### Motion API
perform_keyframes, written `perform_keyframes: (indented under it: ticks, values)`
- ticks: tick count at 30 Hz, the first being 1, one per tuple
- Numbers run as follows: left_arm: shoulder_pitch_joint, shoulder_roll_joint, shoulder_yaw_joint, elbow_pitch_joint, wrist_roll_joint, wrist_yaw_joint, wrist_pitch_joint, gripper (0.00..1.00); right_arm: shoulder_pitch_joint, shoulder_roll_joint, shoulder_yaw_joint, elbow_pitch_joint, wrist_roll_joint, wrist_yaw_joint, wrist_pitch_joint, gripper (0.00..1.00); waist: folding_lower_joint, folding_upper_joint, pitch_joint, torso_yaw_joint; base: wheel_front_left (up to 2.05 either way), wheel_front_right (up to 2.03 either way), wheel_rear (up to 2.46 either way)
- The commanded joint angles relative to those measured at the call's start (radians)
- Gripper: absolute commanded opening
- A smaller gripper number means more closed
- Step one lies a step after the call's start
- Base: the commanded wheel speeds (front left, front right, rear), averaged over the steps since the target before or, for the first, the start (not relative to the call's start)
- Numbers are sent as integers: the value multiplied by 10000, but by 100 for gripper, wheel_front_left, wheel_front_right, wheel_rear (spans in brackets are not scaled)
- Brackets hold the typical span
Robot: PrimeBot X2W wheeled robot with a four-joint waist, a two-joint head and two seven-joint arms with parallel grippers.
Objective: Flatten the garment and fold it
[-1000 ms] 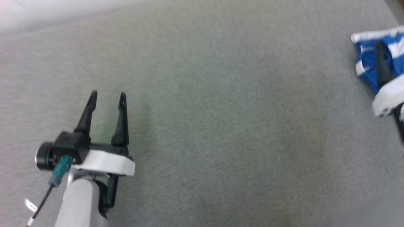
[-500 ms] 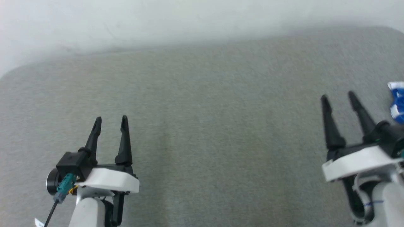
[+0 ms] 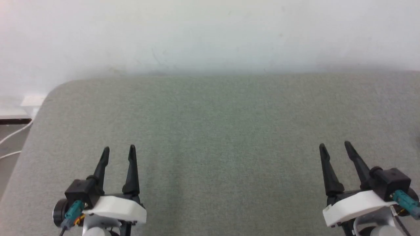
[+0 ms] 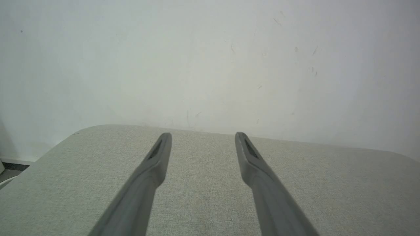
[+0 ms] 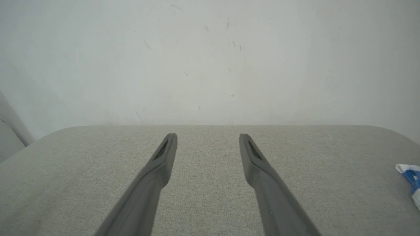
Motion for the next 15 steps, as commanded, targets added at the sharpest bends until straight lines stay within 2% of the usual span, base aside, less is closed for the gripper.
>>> perform_keyframes:
  ticks: [1,15]
  values:
    - [253,-35,-17,63,73,-68,-46,100,187,38,24,111,22,-19,-88,100,0,-1,-315,194,0,0,0]
    - [885,-61,-197,17,28,-68,-47,100,474,42,-51,521,15,-19,-197,100,0,-1,-432,138,0,0,0]
